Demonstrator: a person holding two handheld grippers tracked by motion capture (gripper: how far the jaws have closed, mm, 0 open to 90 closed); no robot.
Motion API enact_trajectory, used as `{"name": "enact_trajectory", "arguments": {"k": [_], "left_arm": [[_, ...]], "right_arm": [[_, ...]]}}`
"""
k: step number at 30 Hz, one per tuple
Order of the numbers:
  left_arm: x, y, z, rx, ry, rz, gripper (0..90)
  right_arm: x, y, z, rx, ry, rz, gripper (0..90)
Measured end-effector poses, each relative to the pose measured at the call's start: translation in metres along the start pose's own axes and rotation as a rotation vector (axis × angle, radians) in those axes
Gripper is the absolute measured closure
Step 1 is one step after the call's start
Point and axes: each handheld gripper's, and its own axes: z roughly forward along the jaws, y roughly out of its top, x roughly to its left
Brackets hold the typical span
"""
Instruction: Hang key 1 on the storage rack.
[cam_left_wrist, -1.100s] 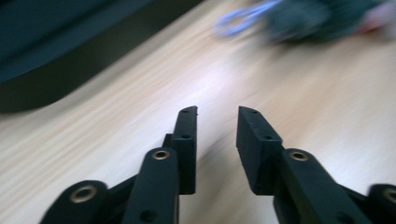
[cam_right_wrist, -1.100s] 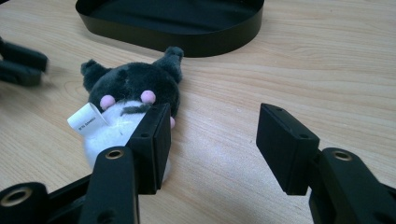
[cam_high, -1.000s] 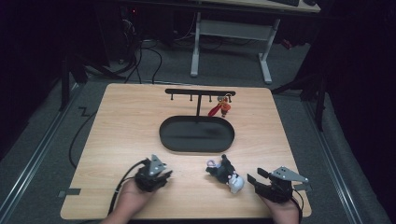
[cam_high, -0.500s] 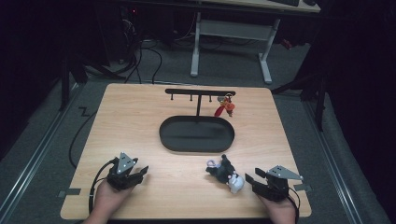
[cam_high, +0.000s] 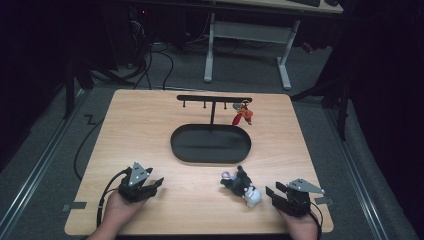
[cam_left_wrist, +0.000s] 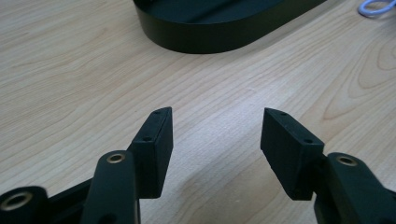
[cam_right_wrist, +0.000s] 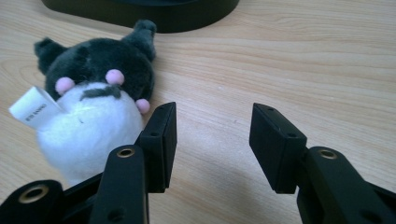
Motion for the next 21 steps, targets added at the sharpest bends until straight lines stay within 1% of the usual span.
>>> {"name": "enact_trajectory", "arguments": {"k": [1,2,3,4,5,6,7,8,9,10,11,14,18,19,20,21], "left_arm": [[-0.002,0.000,0.000,-0.001,-0.007,0.006,44.1],[-0.002,0.000,0.000,0.000,-0.007,0.010,44.0],[-0.002,0.000,0.000,0.000,-0.007,0.010,43.9],[-0.003,0.001,0.000,0.000,-0.009,0.012,43.9],[-0.003,0.001,0.000,0.000,-0.009,0.012,43.9],[-0.003,0.001,-0.001,-0.002,-0.010,0.010,43.9],[-0.003,0.000,-0.001,-0.002,-0.010,0.010,43.9],[-0.002,0.000,-0.002,-0.005,-0.009,0.011,43.9],[-0.002,0.000,-0.002,-0.005,-0.009,0.011,43.9],[-0.002,0.000,-0.002,-0.008,-0.007,0.010,43.9],[-0.002,0.000,-0.003,-0.018,-0.004,0.009,43.9],[-0.003,0.000,-0.004,-0.022,-0.002,0.011,43.9],[-0.004,-0.001,-0.005,-0.019,-0.006,0.018,43.9],[-0.004,-0.001,-0.005,-0.019,-0.006,0.018,43.9],[-0.004,-0.001,-0.004,-0.019,-0.008,0.019,43.9],[-0.004,-0.001,-0.004,-0.017,-0.009,0.020,43.9]], "right_arm": [[0.000,0.004,0.002,0.023,-0.011,-0.012,51.0],[0.000,0.007,0.003,0.033,-0.015,-0.023,50.9],[0.000,0.007,0.003,0.033,-0.015,-0.023,50.9],[0.000,0.012,0.006,0.065,-0.018,-0.033,49.5],[0.000,0.012,0.006,0.065,-0.018,-0.033,49.5],[0.001,0.015,0.008,0.098,-0.017,-0.042,47.2],[0.001,0.015,0.008,0.098,-0.017,-0.042,47.2],[0.003,0.017,0.010,0.125,-0.026,-0.053,45.1],[0.003,0.017,0.010,0.125,-0.026,-0.053,45.1],[0.003,0.018,0.010,0.140,-0.028,-0.058,44.7],[0.003,0.020,0.010,0.161,-0.028,-0.065,44.7],[0.002,0.024,0.009,0.190,-0.021,-0.064,44.0],[0.001,0.030,0.008,0.249,-0.009,-0.081,42.5],[0.001,0.030,0.008,0.249,-0.009,-0.081,42.5],[0.001,0.032,0.008,0.262,-0.010,-0.083,42.2],[0.001,0.034,0.008,0.285,-0.009,-0.083,42.1]]}}
